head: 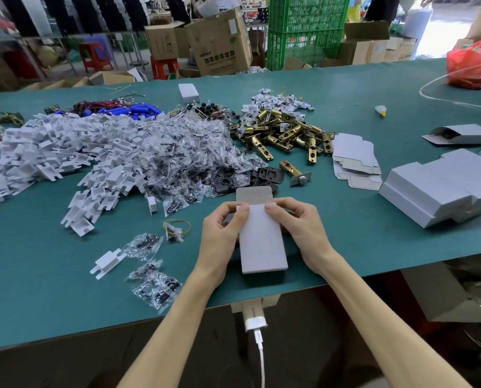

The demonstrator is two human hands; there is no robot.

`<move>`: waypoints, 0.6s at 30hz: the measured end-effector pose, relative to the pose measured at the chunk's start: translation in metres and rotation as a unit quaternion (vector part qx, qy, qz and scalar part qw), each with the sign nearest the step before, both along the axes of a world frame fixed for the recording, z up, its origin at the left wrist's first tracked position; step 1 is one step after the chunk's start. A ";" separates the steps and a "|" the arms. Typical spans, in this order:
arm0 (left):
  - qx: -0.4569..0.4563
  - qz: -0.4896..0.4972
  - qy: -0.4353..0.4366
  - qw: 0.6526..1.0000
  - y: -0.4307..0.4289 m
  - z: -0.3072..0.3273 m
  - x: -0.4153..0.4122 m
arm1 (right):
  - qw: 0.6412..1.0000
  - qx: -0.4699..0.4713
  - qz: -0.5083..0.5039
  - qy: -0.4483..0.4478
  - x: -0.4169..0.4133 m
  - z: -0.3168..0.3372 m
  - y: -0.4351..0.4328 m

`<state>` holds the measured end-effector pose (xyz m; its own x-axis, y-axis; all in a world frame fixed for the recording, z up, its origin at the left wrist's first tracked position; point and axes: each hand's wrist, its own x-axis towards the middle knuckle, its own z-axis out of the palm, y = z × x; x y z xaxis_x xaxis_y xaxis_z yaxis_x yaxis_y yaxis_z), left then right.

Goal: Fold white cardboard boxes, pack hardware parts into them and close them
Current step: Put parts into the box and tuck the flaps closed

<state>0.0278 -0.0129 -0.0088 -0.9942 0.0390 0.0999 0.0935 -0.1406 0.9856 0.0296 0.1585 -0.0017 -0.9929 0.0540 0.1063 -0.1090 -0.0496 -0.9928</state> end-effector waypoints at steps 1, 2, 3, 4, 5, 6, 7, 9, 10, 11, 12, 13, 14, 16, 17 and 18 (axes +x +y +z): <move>0.003 -0.003 0.000 1.000 0.000 0.000 0.000 | 1.000 -0.006 -0.001 0.001 0.000 0.000 0.000; 0.003 -0.006 0.002 1.000 0.000 0.000 0.000 | 1.000 -0.015 -0.003 0.002 0.000 0.000 0.000; 0.002 -0.009 0.003 1.000 0.000 0.000 0.000 | 1.000 -0.021 -0.005 0.002 0.000 0.000 0.001; 0.002 -0.012 0.004 1.000 -0.001 0.000 0.000 | 1.000 -0.022 -0.004 0.002 0.000 0.000 0.001; 0.004 -0.017 0.004 1.000 -0.001 0.000 0.000 | 1.000 -0.021 0.000 0.002 0.000 0.001 0.001; 0.006 -0.022 0.004 1.000 -0.001 0.001 0.001 | 1.000 -0.017 0.004 0.003 0.001 0.001 0.001; 0.008 -0.027 0.005 1.000 -0.001 0.001 0.001 | 1.000 -0.014 0.007 0.004 0.001 0.001 0.001; 0.010 -0.031 0.011 0.999 -0.001 0.003 0.001 | 1.000 -0.011 0.012 0.008 0.002 0.001 0.002; 0.010 -0.032 0.016 0.999 -0.001 0.003 0.001 | 1.000 -0.012 0.013 0.011 0.002 0.002 0.002; 0.010 -0.033 0.021 0.999 -0.001 0.004 0.001 | 1.000 -0.015 0.014 0.016 0.002 0.002 0.001; 0.010 -0.034 0.028 0.999 -0.001 0.004 0.001 | 0.999 -0.014 0.013 0.026 0.002 0.002 0.001; 0.005 -0.032 0.034 0.999 -0.002 0.004 0.002 | 0.999 -0.009 0.010 0.039 0.002 0.002 0.001; 0.000 -0.028 0.041 0.999 -0.002 0.004 0.002 | 0.999 -0.004 0.007 0.051 0.002 0.003 0.000; -0.005 -0.021 0.049 0.999 -0.002 0.005 0.002 | 0.998 -0.020 0.008 0.057 0.002 0.003 0.000; -0.002 -0.022 0.051 0.998 -0.002 0.005 0.002 | 0.998 -0.038 0.011 0.048 0.002 0.003 0.000; 0.003 -0.022 0.050 0.999 -0.002 0.005 0.002 | 0.998 -0.050 0.014 0.037 0.002 0.003 0.000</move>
